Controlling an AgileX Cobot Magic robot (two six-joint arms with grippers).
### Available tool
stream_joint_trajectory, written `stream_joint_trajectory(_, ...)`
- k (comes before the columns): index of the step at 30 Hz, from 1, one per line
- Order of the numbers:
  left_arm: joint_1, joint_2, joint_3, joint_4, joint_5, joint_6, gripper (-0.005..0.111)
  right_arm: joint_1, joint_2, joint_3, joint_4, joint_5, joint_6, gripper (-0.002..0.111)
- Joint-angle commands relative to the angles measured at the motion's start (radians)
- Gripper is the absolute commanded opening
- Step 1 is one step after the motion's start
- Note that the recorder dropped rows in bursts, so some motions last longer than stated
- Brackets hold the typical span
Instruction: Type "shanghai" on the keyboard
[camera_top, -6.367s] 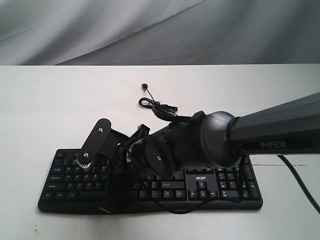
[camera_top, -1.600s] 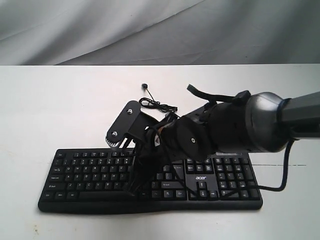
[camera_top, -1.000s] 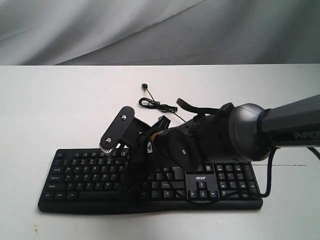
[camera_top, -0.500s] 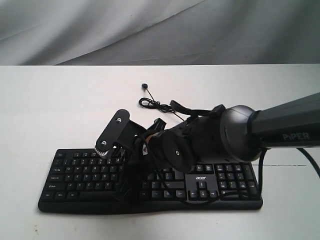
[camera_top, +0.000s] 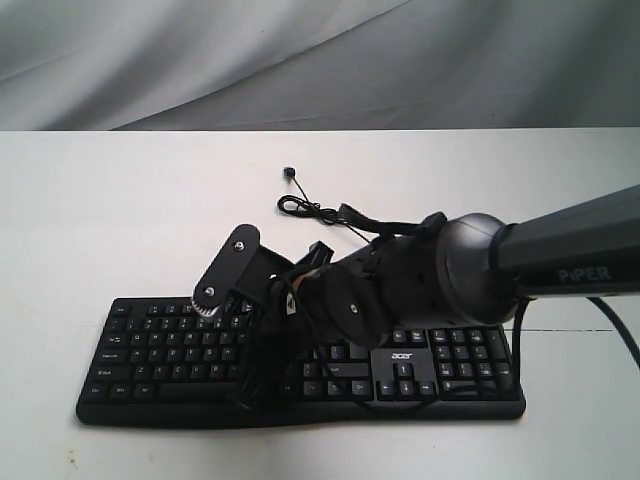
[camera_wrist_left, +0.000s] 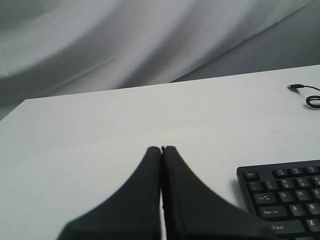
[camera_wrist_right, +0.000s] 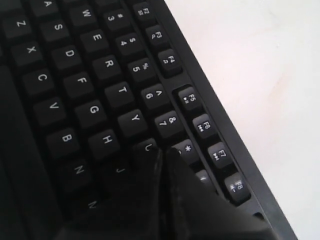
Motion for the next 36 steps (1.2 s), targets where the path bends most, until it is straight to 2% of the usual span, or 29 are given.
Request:
stream_joint_trajectory(1,-0.007,-0.004,0.005,-0.002,-0.010,-0.004,0.000,-0.002,0.023,-0.006,-0.004,-0.003,0.005,0.000)
stream_joint_trajectory(27,-0.007,-0.004,0.005,-0.002,-0.010,-0.004,0.000,-0.002,0.015,-0.006,-0.013,-0.007,0.005,0.000)
stream_joint_trajectory(31,-0.007,-0.004,0.005,-0.002,-0.010,-0.004,0.000,-0.002,-0.070,-0.006,-0.027,0.008,0.005,0.000)
stream_joint_trajectory(36,-0.007,-0.004,0.005,-0.002,-0.010,-0.004,0.000,-0.013,-0.333,0.073,-0.032,0.048,0.005,0.000)
